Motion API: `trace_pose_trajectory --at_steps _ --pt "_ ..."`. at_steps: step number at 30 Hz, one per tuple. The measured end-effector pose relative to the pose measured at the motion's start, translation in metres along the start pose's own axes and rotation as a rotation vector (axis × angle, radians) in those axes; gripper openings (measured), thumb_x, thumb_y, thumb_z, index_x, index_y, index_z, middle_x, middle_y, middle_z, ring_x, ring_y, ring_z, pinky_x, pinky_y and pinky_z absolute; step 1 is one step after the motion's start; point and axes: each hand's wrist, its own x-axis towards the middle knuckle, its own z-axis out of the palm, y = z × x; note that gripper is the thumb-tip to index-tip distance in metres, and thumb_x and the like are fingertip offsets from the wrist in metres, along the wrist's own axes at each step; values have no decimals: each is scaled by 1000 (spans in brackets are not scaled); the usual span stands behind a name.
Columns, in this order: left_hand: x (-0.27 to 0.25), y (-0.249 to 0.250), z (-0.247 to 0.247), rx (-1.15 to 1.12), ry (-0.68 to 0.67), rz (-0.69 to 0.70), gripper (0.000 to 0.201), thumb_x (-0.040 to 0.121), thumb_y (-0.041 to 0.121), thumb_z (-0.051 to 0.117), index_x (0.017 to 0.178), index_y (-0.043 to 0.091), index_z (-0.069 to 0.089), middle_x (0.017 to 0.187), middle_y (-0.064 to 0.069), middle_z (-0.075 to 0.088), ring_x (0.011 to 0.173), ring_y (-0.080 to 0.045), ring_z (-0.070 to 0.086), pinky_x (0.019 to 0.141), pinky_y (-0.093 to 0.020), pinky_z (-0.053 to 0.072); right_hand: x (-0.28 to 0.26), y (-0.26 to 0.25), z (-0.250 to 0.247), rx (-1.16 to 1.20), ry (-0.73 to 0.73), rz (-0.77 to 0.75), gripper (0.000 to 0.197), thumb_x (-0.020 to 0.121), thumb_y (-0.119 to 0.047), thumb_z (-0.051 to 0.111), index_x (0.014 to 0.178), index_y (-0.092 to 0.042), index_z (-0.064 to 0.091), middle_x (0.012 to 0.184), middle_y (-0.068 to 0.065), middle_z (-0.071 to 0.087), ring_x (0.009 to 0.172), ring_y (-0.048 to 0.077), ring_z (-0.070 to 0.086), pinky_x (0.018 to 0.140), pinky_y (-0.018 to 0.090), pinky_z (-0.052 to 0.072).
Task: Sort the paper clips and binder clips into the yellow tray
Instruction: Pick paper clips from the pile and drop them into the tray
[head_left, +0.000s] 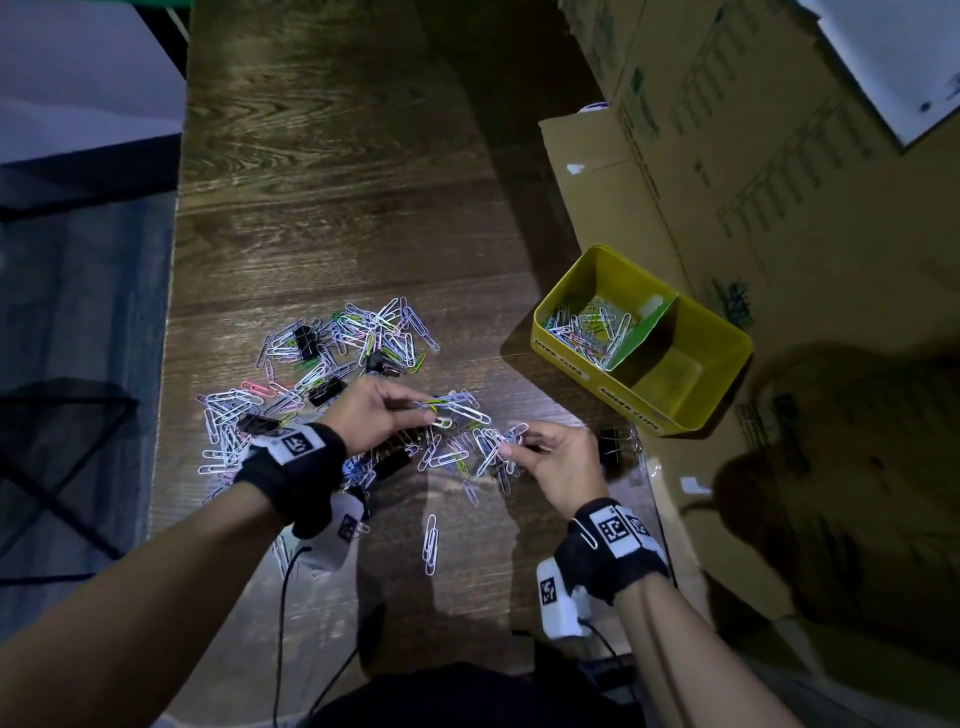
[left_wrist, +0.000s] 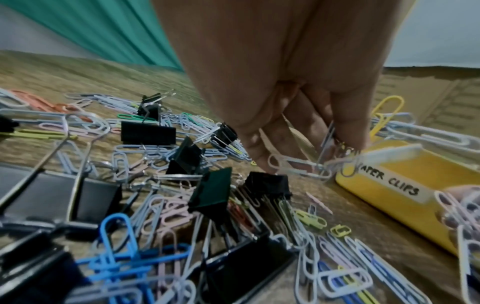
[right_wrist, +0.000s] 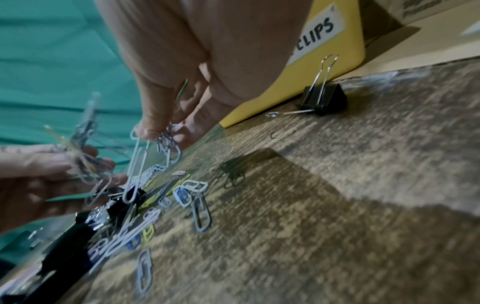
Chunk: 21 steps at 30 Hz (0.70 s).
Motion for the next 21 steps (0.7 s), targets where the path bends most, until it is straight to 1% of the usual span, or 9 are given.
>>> trace_pose_trajectory --at_steps 1,3,5,7,9,12,17,19,21 --pt "-2 2 -2 -30 -11 3 14 72 17 73 82 27 74 64 11 70 53 -3 53 57 -17 45 -1 -3 -2 67 -12 0 19 69 -5 81 83 -15 74 76 1 69 70 9 63 65 11 51" --pt "0 0 -7 -69 -6 13 17 66 23 75 78 35 74 76 10 73 68 -13 62 72 -26 50 -4 -9 -4 172 -16 -7 25 69 0 80 89 -14 74 74 -5 69 66 0 62 65 13 52" --pt "1 -1 -11 -101 -16 27 19 64 27 76 81 36 75 83 0 74 75 -20 62 79 -33 48 -6 -13 -7 223 12 -18 28 68 0 80 88 -18 73 73 -6 70 65 -2 63 69 18 54" --pt "3 4 -14 -121 -14 52 22 65 27 76 87 25 76 87 -10 74 75 -24 62 80 -38 48 -8 -21 -11 269 37 -49 28 67 0 81 88 -18 74 74 -4 72 67 3 63 70 23 55" --pt "4 17 -19 -167 -21 92 25 69 19 75 92 10 74 88 -11 73 80 -30 67 82 -36 52 -12 -32 -17 332 64 -79 29 67 1 80 93 -12 73 76 -3 74 70 8 65 73 28 57" --pt "9 49 -22 -302 -85 141 23 75 4 69 97 -4 69 91 -14 72 85 -29 69 78 -31 56 -16 -53 -31 439 103 -143 30 70 7 75 95 -9 70 78 -6 75 73 8 69 71 26 58" --pt "37 112 -9 -419 -148 259 16 73 2 68 88 -3 70 82 -10 74 80 -28 68 72 -35 59 -13 -89 -56 527 234 -289 29 70 8 73 93 -9 70 81 -5 75 79 11 69 68 23 56" --pt "55 133 1 -354 -172 280 17 75 2 69 91 -1 70 78 -6 74 77 -25 67 74 -35 58 -9 -103 -68 541 288 -342 30 70 8 73 93 -10 70 81 -6 75 78 10 69 68 22 56" --pt "71 149 14 -201 -161 283 11 78 2 69 89 1 70 66 3 72 65 -11 66 65 -25 58 -4 -114 -79 543 326 -380 30 72 8 73 95 -10 69 80 -7 75 78 10 69 70 24 56"
